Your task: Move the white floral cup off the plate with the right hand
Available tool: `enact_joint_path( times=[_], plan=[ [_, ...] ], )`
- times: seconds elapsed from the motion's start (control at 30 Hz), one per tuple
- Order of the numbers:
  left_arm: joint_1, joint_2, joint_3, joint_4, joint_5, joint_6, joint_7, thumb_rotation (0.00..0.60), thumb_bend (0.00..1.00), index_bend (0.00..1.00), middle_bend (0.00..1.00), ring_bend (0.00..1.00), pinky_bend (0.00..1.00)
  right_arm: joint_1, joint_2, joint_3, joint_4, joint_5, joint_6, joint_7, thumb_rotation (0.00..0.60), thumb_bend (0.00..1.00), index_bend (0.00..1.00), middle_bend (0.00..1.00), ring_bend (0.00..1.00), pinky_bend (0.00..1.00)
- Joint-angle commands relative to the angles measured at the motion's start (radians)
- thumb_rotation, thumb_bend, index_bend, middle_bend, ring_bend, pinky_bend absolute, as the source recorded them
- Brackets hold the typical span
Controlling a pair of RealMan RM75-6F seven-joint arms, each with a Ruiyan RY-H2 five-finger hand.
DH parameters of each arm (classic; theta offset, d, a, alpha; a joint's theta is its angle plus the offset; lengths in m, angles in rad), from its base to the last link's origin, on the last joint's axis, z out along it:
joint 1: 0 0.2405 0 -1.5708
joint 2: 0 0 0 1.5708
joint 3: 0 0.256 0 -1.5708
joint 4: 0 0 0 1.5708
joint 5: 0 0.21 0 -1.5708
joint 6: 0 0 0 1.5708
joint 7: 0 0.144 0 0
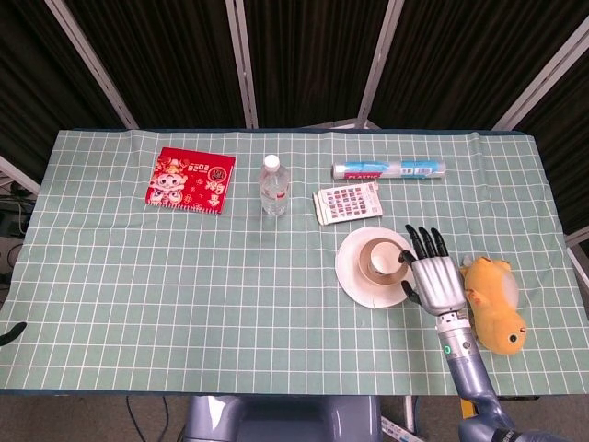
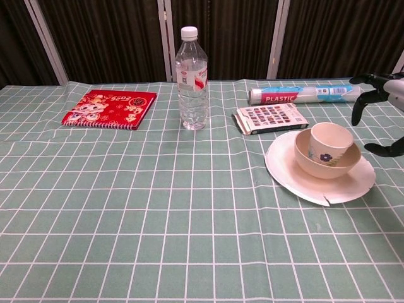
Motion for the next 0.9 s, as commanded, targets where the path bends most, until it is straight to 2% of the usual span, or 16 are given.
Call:
enact_joint_path(
  times=[0.03,0.9],
  plan=[
    [0.000,0.000,0.000,0.000,-0.001,-0.001,0.000,0.600,0.00,0.00,0.00,0.00,0.00,0.018,-0.024,0.004,0.032,0.023,-0.013,0.001,0.600,0.24,0.43,0.01,0.00,0.00],
    [-0.004,0.003,-0.003,0.003,-0.006,-0.008,-0.014,0.600,0.00,0.00,0.00,0.00,0.00,0.078,-0.102,-0.011,0.124,0.093,-0.041,0.005,0.600,0.29,0.50,0.07,0.00,0.00]
  ],
)
